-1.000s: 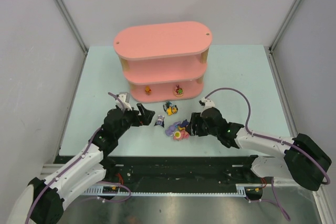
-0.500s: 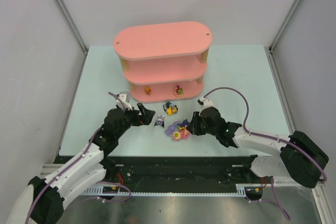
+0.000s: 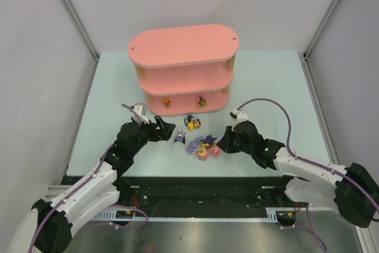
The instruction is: Place and organize the plastic toys onto the shelf
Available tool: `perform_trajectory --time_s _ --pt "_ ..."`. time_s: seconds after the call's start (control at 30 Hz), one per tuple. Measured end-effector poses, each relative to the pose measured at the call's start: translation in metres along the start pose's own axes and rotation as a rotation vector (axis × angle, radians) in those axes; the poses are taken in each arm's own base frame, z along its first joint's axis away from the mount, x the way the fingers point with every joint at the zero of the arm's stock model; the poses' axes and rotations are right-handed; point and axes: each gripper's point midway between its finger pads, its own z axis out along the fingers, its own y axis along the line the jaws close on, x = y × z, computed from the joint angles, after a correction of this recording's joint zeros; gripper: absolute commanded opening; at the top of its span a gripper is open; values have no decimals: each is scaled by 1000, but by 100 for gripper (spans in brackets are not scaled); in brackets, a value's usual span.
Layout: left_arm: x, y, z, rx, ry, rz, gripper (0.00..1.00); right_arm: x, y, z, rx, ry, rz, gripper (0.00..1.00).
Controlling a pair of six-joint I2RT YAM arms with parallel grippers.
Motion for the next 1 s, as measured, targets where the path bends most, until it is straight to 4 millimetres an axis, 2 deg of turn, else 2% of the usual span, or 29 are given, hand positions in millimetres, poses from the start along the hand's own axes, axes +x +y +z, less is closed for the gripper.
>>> perform_trajectory --time_s 0.2,0.33,0.6,0.8,0.9,1.0 --pt "1 -5 0 27 8 0 100 -18 -6 -21 -2 -60 13 0" --pt "-2 -16 -1 78 5 2 100 -28 -11 -30 -4 -90 35 0" --pt "-8 -49 -5 254 2 22 99 -41 -2 -39 -72 -127 48 0" --pt "-9 -59 -8 309 2 37 99 -43 -1 -40 -92 -124 30 0" --pt "-8 -59 -8 311 4 37 99 -44 -9 -41 -48 -124 17 0" --pt "-8 -61 -8 317 7 38 100 -52 -23 -42 90 -134 -13 0"
